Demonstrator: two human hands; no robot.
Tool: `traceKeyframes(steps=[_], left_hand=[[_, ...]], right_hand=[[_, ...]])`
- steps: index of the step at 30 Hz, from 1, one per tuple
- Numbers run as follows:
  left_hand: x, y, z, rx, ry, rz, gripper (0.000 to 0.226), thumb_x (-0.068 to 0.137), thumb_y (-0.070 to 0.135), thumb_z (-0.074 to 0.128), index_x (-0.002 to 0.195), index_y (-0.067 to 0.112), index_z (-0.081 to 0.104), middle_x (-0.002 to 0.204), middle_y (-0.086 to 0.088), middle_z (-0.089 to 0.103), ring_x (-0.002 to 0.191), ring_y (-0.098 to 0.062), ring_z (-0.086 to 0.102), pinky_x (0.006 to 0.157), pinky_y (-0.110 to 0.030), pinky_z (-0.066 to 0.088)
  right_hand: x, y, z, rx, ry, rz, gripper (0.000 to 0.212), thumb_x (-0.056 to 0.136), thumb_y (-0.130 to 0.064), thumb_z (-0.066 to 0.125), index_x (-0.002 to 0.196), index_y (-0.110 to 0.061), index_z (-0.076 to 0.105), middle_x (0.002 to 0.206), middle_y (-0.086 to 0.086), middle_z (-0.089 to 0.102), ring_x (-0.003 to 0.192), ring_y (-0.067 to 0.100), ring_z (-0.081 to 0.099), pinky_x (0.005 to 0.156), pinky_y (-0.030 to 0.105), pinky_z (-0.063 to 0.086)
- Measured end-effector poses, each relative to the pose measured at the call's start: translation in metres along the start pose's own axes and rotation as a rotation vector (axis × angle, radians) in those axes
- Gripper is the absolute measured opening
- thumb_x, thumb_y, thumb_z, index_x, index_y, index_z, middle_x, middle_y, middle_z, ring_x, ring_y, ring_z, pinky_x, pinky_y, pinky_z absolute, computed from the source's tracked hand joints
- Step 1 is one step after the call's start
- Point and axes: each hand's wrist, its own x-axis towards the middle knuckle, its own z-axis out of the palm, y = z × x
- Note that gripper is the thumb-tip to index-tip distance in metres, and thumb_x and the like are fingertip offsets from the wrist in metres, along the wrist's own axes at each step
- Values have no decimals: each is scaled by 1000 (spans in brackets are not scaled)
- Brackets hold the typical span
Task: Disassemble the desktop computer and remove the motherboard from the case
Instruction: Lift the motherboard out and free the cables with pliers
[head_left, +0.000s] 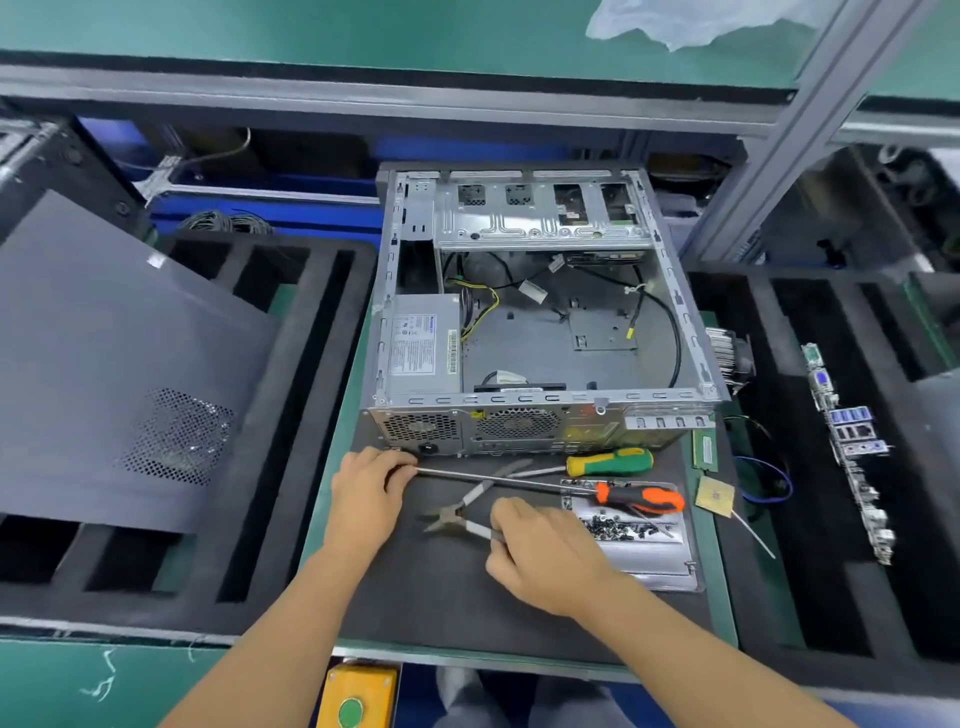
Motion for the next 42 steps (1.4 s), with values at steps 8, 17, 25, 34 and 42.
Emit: traceKeyframes(steps=[8,17,25,34,42], left_hand=[[1,-1,-4,-38,-16,21,11,91,19,68,98,15,76,87,-3,65,83,-22,52,80,-39,48],[-29,45,-21,-349,42,159,21,95,33,53,94,22,72,83,14,67,78,-8,63,72,-30,51],[-32,136,-58,-1035,-241,17,22,102,18,49,105,11,70,98,-8,75,87,-28,74,69,-35,61],[-10,196,-57,-1470,-273,-296,22,94,20,59,95,-2,57,104,-21,71,99,-34,70,79,-38,59],[32,237,-43,-1451,-300,-176,24,82,30,67,89,7,63,104,-16,71,102,-30,67,92,-45,55]], right_hand=[[0,0,-32,355,333,113,31,90,-43,50,73,-17,49,54,-5,42,51,18,39,50,34,31],[-4,2,-51,830,437,298,35,97,-28,54,63,-27,48,55,-10,33,54,7,28,50,23,24],[-4,-7,-83,933,404,325,41,99,-43,47,65,-20,54,54,-7,36,52,10,32,52,27,28],[-6,1,-128,375,124,390,108,63,-92,44,149,-44,2,134,-15,30,131,12,28,107,42,35],[9,38,-174,426,105,330,97,66,-65,46,146,-49,-6,141,-15,25,133,20,26,108,45,34]])
